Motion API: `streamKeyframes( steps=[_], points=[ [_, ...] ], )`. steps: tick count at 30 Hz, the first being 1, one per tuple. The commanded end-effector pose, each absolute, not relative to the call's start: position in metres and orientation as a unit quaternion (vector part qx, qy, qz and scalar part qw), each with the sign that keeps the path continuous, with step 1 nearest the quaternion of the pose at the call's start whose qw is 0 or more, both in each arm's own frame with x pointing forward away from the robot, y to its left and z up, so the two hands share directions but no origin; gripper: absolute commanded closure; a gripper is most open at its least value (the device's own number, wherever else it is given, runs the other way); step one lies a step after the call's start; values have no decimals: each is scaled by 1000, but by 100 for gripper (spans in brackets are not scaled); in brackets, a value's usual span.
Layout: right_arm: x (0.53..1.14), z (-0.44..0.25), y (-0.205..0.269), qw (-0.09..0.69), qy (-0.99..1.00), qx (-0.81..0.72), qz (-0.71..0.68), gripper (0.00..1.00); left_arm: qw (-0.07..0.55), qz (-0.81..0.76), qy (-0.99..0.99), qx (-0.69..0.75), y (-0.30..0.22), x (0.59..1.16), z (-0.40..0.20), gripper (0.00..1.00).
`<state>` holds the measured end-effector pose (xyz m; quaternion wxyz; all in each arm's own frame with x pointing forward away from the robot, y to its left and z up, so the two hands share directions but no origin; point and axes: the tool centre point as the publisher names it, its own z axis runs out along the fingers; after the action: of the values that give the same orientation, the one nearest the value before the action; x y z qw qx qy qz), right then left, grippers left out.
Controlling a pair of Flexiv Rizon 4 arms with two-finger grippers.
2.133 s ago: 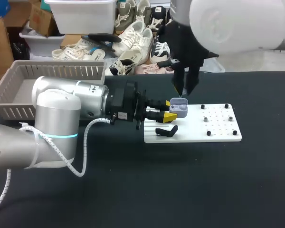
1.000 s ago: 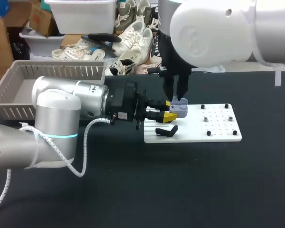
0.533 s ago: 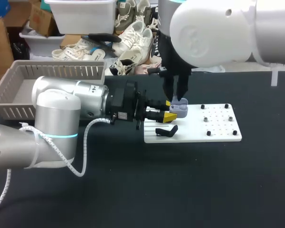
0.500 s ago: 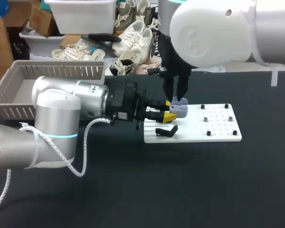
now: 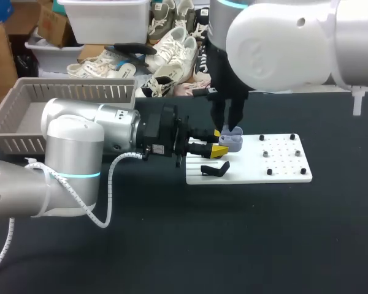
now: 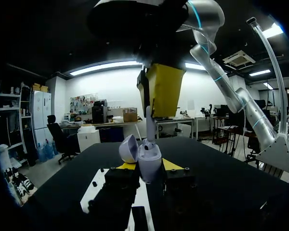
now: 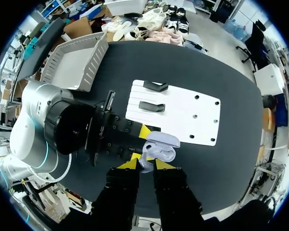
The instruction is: Pick up each earbud case from the left stands, insert the matching earbuds, close the lid, and place the case in the box.
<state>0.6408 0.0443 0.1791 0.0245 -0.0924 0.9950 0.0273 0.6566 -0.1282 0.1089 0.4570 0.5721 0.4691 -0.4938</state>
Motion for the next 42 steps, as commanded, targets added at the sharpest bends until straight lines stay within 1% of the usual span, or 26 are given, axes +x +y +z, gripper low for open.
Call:
streamKeyframes(
  steps=[1, 42],
  points=[
    [637, 175, 42, 30, 995, -89, 30, 100, 456, -495, 468, 573, -128, 658, 108, 100],
    [647, 162, 41, 23, 996, -83, 38, 100, 456, -495, 468, 573, -128, 658, 108, 100]
  ],
)
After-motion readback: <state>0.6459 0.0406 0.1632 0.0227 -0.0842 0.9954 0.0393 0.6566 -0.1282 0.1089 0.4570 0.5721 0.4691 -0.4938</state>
